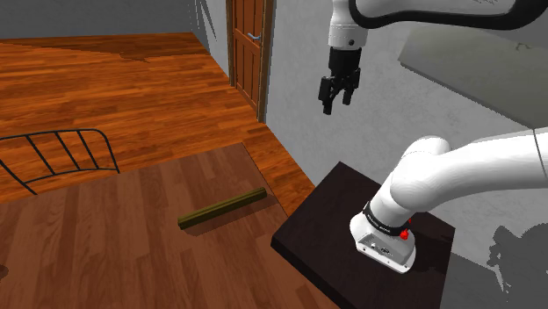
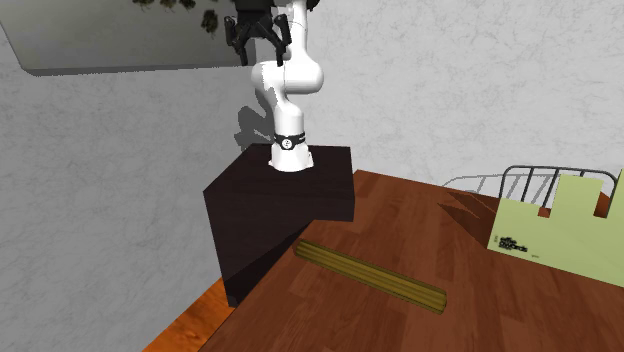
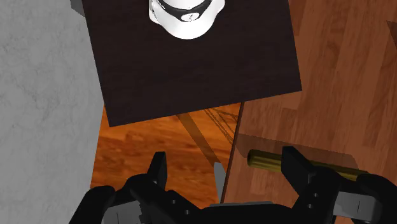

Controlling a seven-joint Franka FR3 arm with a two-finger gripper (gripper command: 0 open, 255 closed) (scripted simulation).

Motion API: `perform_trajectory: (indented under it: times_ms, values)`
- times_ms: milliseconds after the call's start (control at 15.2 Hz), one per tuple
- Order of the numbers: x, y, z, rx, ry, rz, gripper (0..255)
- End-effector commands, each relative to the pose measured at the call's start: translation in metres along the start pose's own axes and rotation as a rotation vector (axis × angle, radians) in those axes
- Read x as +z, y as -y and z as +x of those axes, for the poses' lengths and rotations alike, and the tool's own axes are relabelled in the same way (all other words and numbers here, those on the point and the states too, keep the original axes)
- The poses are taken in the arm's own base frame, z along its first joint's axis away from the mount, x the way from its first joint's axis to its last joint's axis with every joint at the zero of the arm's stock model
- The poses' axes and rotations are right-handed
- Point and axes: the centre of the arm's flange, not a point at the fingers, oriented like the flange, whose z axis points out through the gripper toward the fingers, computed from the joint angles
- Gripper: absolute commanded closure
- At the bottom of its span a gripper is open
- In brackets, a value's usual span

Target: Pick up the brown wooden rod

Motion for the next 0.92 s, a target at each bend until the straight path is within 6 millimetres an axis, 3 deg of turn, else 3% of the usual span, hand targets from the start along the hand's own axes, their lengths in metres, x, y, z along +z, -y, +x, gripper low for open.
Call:
perform_trajectory:
  times_ms: [0, 858]
  values:
    - [0.0, 0.0, 0.0, 0.0, 0.0, 0.0, 0]
    - [0.114, 0.052, 0.115, -0.392, -0.005, 0.02, 0]
